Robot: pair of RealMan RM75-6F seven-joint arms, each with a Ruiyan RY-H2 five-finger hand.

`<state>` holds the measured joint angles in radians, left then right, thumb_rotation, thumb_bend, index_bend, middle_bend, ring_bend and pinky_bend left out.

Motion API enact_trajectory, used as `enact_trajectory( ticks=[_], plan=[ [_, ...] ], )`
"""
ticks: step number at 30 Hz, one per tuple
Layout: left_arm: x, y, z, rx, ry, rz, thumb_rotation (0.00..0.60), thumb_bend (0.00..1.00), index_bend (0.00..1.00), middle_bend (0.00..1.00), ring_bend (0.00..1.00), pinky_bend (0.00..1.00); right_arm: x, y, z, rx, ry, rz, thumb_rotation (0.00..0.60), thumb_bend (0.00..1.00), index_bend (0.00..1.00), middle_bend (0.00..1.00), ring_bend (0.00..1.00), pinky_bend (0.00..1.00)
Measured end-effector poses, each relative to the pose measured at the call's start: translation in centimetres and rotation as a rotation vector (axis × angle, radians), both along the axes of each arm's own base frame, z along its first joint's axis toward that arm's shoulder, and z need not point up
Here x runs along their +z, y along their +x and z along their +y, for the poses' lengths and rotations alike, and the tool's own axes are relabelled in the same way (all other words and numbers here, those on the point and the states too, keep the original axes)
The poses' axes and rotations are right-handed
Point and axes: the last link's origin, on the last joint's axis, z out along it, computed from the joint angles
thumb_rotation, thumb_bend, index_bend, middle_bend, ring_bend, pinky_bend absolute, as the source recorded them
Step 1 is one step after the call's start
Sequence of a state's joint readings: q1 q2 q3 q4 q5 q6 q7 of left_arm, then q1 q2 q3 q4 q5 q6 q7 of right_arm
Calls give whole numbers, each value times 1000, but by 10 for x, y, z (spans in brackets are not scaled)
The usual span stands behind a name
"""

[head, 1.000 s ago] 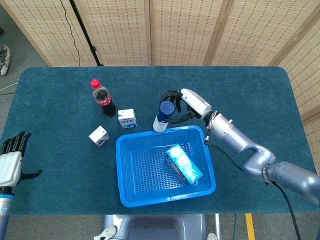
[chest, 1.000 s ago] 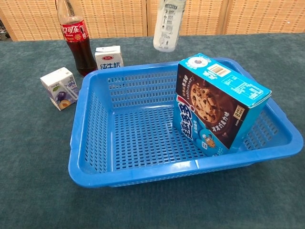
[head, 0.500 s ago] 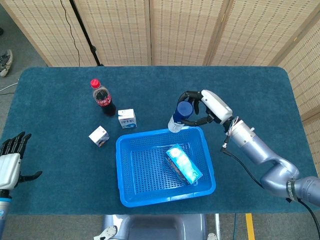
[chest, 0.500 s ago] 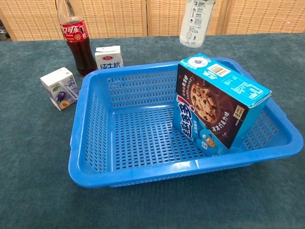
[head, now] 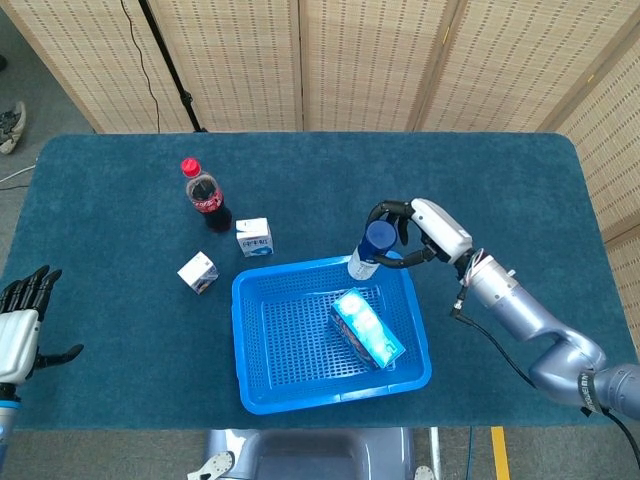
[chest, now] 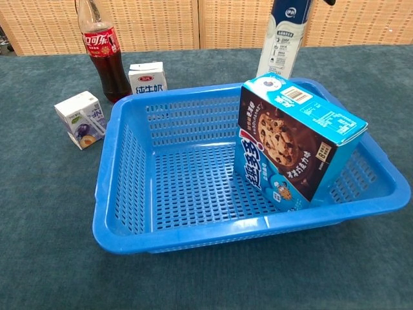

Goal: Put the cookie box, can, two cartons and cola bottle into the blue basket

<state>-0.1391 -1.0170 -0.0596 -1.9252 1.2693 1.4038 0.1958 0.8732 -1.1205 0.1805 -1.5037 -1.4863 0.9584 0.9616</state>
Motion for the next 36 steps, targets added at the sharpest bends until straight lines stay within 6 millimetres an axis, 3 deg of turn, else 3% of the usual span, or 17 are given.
enact_trajectory(
  ticks=[16,21,29,36],
  plan=[
    [0,-1,1,3,-5,-4,600,0,0,0,0,0,-28,-22,2,-4,39,76,600,437,586,549,524,638],
    [0,-1,1,3,-7,-5,600,0,0,0,0,0,-34,-32,3,13,44,96,600,437,520,454,416,606],
    [-2,-1,1,4,-13,0,600,0,0,0,0,0,-37,-48,7,66,44,130,600,438,285,224,244,452],
    [-3,0,0,5,-13,-2,600,0,0,0,0,0,-36,-55,12,99,-5,149,600,434,209,142,212,378]
  ],
)
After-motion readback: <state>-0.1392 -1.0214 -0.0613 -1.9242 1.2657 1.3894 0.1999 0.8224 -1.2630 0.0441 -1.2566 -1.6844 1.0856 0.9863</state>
